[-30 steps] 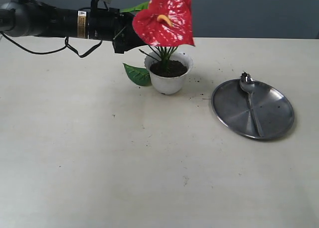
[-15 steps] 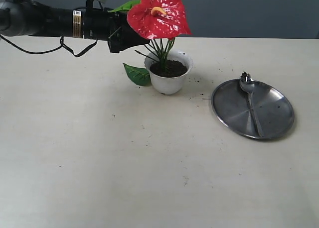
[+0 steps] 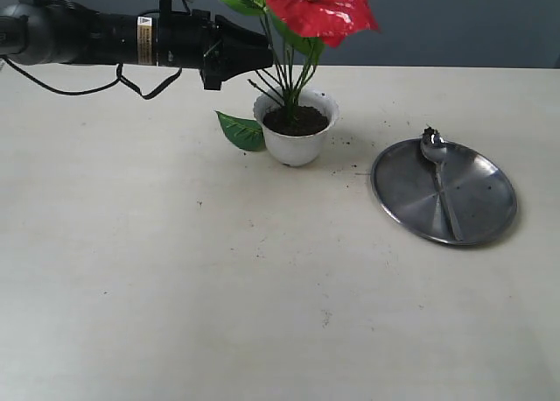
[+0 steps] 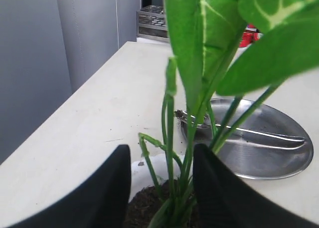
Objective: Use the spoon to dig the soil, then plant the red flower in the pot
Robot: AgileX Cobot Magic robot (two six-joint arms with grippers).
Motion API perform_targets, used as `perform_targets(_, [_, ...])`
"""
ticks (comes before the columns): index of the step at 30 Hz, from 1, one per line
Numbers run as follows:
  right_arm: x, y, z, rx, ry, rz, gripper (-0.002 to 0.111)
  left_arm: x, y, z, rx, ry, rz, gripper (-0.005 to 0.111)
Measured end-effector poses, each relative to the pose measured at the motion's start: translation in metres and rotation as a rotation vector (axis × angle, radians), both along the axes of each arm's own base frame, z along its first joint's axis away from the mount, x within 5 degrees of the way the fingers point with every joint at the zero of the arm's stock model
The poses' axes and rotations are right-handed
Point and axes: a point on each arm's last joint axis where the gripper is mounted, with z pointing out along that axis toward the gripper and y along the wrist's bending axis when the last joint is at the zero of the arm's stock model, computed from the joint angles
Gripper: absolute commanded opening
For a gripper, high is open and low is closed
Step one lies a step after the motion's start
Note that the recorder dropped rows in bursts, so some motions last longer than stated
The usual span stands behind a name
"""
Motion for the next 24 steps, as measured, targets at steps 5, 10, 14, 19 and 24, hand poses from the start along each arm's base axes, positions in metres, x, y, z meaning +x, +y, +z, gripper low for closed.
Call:
perform_targets(5, [0.0,0.0,0.0,0.0,0.0,0.0,0.0,-0.0004,-0.0021,0.0,0.0,0.0,-0.004,0.039])
perform_targets(10, [0.0,0.0,0.0,0.0,0.0,0.0,0.0,-0.0005,-0.0048,0.0005,-0.006,0.0,-0.006,0.039])
perform_targets(14, [0.0,0.0,0.0,0.0,0.0,0.0,0.0,-0.0009,-0.0067,0.0005,-0.006,0.0,-0.01,0.039])
perform_targets(19, [0.0,0.0,0.0,0.0,0.0,0.0,0.0,-0.002,-0.0098,-0.0001,0.001,0.0,-0.023,0.044])
perform_targets(24, [0.0,0.0,0.0,0.0,0.0,0.0,0.0,-0.002,-0.0098,-0.0001,0.001,0.0,-0.023,0.045])
